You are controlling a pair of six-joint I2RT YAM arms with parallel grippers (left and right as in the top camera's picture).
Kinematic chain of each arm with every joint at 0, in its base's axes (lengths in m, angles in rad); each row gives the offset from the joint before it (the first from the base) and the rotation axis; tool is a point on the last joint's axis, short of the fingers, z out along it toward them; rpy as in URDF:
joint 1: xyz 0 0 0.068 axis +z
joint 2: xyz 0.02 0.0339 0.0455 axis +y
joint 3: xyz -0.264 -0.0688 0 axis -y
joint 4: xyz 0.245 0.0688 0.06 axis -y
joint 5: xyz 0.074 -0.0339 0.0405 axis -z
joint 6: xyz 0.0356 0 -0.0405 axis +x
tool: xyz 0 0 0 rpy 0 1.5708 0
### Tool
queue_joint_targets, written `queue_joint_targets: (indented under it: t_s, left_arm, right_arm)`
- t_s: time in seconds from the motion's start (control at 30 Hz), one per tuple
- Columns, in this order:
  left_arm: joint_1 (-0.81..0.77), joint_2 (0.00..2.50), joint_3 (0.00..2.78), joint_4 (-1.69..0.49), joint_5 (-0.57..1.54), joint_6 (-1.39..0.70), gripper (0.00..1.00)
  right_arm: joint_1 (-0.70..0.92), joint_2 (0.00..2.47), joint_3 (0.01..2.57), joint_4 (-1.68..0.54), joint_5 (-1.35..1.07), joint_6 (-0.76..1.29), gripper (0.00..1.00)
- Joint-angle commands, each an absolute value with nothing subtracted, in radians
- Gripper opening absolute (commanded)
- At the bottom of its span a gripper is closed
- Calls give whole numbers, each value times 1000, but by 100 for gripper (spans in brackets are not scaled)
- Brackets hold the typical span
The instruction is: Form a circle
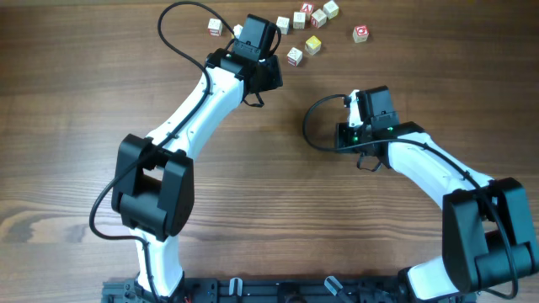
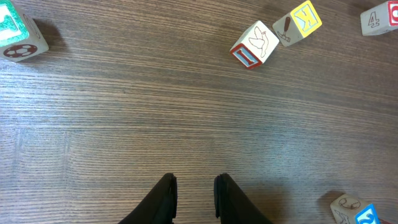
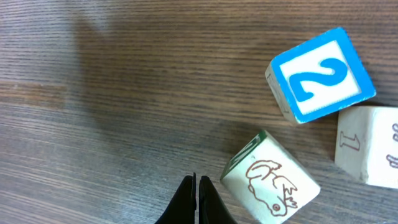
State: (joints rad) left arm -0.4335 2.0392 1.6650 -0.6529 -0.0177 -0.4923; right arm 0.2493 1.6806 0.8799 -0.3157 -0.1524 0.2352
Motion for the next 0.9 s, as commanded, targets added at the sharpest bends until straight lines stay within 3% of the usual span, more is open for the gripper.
queue_joint_targets:
  t_s: [0.0,0.87]
  left_arm:
    - [-435,2050,1655,-656,-24,-503,24]
    - [-435,2050,1655,-656,-25,-502,26]
  right_arm:
    - [252,1701,890,-286,-131,209,5]
    - [252,1702,890,-263,-80,195,5]
